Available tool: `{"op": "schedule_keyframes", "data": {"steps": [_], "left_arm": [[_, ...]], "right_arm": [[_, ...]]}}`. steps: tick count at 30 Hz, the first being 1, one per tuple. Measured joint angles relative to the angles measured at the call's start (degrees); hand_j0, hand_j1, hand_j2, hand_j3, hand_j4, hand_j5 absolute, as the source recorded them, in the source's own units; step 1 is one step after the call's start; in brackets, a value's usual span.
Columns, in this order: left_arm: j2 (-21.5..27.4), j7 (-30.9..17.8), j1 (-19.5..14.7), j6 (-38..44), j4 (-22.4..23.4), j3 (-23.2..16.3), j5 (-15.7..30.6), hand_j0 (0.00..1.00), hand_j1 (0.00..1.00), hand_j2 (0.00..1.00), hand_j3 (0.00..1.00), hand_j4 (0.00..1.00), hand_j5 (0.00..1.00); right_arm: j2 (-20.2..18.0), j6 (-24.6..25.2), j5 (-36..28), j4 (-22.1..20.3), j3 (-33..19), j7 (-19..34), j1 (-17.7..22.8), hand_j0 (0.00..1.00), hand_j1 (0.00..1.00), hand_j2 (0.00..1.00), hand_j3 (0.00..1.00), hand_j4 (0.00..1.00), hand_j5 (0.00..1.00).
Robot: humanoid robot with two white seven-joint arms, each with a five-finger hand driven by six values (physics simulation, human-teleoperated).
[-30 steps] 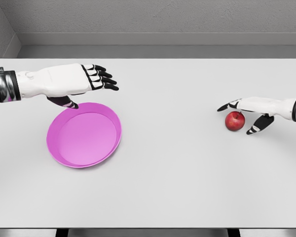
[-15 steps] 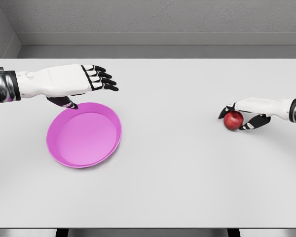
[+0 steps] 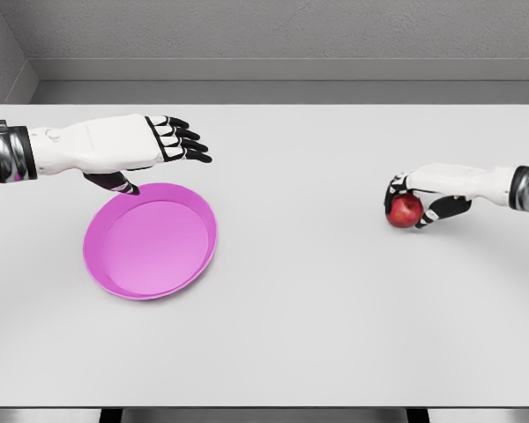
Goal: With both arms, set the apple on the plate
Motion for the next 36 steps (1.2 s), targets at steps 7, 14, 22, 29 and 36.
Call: {"op": "schedule_keyframes", "data": {"steps": [7,14,22,29,36], "left_arm": [[0.0,0.0,0.0,0.0,0.0,0.0,0.0,1.00,1.00,1.00,1.00,1.00,1.00],[-0.1,0.0,0.0,0.0,0.0,0.0,0.0,1.00,1.00,1.00,1.00,1.00,1.00],[-0.1,-0.1,0.0,0.0,0.0,0.0,0.0,1.00,1.00,1.00,1.00,1.00,1.00],[-2.6,-2.3,0.1,0.0,0.0,0.2,0.0,1.00,1.00,1.00,1.00,1.00,1.00],[-10.0,-3.1,-7.6,0.0,0.1,-3.5,0.1,1.00,1.00,1.00,1.00,1.00,1.00]], "right_arm": [[3.6,0.0,-2.6,-11.4,5.7,0.0,-3.6,0.42,0.42,0.42,0.42,0.42,0.42],[7.5,2.8,-2.3,-10.2,6.2,0.0,-3.8,0.69,0.69,0.69,0.69,0.69,0.69],[8.0,2.1,-1.3,-9.4,4.0,0.0,-3.3,1.00,1.00,1.00,1.00,1.00,1.00],[4.1,-2.5,-1.9,0.3,-10.4,0.0,0.1,1.00,1.00,1.00,1.00,1.00,1.00],[2.4,-3.2,-2.0,3.3,-15.1,0.0,1.0,1.00,1.00,1.00,1.00,1.00,1.00]]}}
